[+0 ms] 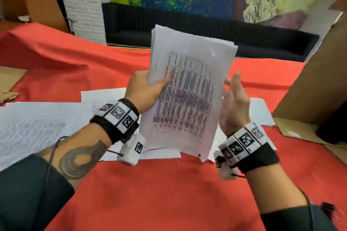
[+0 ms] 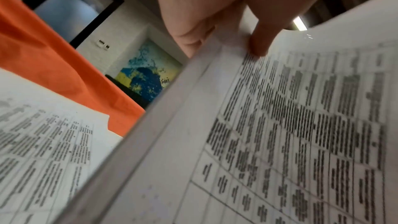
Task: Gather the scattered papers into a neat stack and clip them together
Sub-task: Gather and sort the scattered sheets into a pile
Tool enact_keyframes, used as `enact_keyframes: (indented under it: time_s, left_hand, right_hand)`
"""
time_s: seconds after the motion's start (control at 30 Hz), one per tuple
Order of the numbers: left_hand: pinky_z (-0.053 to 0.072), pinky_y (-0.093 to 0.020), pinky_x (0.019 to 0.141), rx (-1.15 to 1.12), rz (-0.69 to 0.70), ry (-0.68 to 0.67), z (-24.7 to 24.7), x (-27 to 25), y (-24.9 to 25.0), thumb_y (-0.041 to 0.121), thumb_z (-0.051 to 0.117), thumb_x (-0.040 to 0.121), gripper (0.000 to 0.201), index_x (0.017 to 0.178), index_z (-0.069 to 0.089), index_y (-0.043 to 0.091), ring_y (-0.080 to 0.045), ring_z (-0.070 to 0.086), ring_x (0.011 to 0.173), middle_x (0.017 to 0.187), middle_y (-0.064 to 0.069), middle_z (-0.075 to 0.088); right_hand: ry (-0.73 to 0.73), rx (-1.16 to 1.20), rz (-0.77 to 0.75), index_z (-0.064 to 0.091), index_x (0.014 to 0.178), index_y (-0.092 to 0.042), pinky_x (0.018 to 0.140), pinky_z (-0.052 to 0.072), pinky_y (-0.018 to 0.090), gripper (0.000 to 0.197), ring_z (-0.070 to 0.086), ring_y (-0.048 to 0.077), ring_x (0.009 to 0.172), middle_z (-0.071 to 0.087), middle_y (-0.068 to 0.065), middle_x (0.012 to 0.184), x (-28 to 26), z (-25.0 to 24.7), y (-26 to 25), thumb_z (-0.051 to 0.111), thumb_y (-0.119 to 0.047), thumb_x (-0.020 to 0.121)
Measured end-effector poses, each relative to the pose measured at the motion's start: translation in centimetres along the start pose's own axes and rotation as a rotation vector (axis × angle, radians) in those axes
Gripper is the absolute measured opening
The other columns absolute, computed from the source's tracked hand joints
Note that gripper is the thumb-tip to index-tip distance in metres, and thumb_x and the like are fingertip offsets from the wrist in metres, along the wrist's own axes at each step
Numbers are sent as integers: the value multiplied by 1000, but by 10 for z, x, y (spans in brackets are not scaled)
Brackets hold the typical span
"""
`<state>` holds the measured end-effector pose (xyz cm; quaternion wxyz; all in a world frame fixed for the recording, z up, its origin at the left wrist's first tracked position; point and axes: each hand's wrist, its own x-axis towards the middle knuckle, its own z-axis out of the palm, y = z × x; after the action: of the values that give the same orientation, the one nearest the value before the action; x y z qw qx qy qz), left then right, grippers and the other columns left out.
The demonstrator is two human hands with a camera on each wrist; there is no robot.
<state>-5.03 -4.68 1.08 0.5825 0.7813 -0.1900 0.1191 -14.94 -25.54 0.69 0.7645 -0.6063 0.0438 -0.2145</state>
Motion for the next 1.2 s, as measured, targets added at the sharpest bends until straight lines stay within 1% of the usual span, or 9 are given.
enact_keyframes:
  time_s: [0.2, 0.33, 0.47, 0.63, 0.73, 0.87, 0.97, 1.07, 1.2]
  left_hand:
    - [58, -30, 64, -53, 72, 214, -8, 16, 24, 32, 76, 91, 19, 92, 76, 14, -16, 67, 73, 88, -6, 77]
    - [58, -20, 67, -209, 161, 108, -9, 8, 42, 28, 81, 87, 10, 88, 73, 24, 3, 71, 74, 78, 18, 75]
    - [56, -17, 72, -229, 104, -32, 0, -7, 32, 19, 83, 86, 19, 81, 67, 27, 5, 69, 70, 70, 20, 73]
    - [57, -19, 74, -343, 57, 74, -2, -1, 26, 18, 86, 82, 16, 88, 72, 25, 0, 73, 77, 84, 13, 76]
    - [60, -28, 78, -428, -46, 32, 1, -7, 11, 20, 87, 80, 19, 95, 75, 17, -9, 73, 81, 88, 5, 79]
    - [59, -58, 91, -249, -264, -61, 10, -20, -39, 39, 90, 70, 60, 109, 70, -2, -28, 73, 88, 104, -24, 75]
    - [63, -43, 84, -86, -253, 42, -4, -8, -48, 48, 88, 75, 48, 102, 73, 11, -21, 75, 85, 96, -7, 78]
    - [58, -26, 63, 17, -218, 135, -48, 16, -38, 29, 84, 85, 30, 93, 71, 4, -15, 66, 66, 82, -7, 73]
    - [51, -19, 60, 175, -201, 255, -142, 37, -45, 25, 83, 86, 27, 104, 70, 10, -20, 64, 82, 96, -8, 69]
  right_hand:
    - [2, -38, -91, 57, 131, -19, 90, 50, 41, 63, 66, 18, 109, 69, 6, 128, -10, 0, -11, 61, -59, 82]
    - [126, -221, -290, 55, 110, -22, 98, 54, 56, 25, 66, 23, 102, 69, 9, 115, 5, 13, -15, 62, -18, 86]
    - [91, -201, -265, 55, 116, -24, 100, 54, 48, 37, 66, 25, 113, 67, 9, 122, 8, 21, -5, 57, -8, 82]
    - [170, -241, -327, 57, 111, -28, 101, 54, 51, 32, 66, 29, 112, 69, 7, 118, 6, 22, -4, 55, -11, 84]
    - [155, -235, -227, 55, 111, -28, 100, 54, 47, 35, 66, 24, 112, 68, 4, 118, 9, 18, 7, 58, -12, 79]
    - [41, -479, -16, 56, 118, -24, 98, 53, 58, 46, 67, 25, 113, 69, 4, 120, 13, 6, 48, 60, -12, 74]
    - [-17, -616, 107, 58, 107, -23, 87, 59, 51, 36, 70, 25, 101, 71, 6, 109, 14, 11, 54, 64, -14, 73]
    - [-167, -790, 248, 54, 105, -13, 60, 51, 22, 27, 62, 19, 81, 63, 5, 97, 12, 24, 57, 72, -5, 86]
    - [-333, -1079, 340, 57, 120, -15, 87, 51, 34, 39, 63, 23, 100, 62, 4, 110, 18, 46, 76, 77, -21, 87]
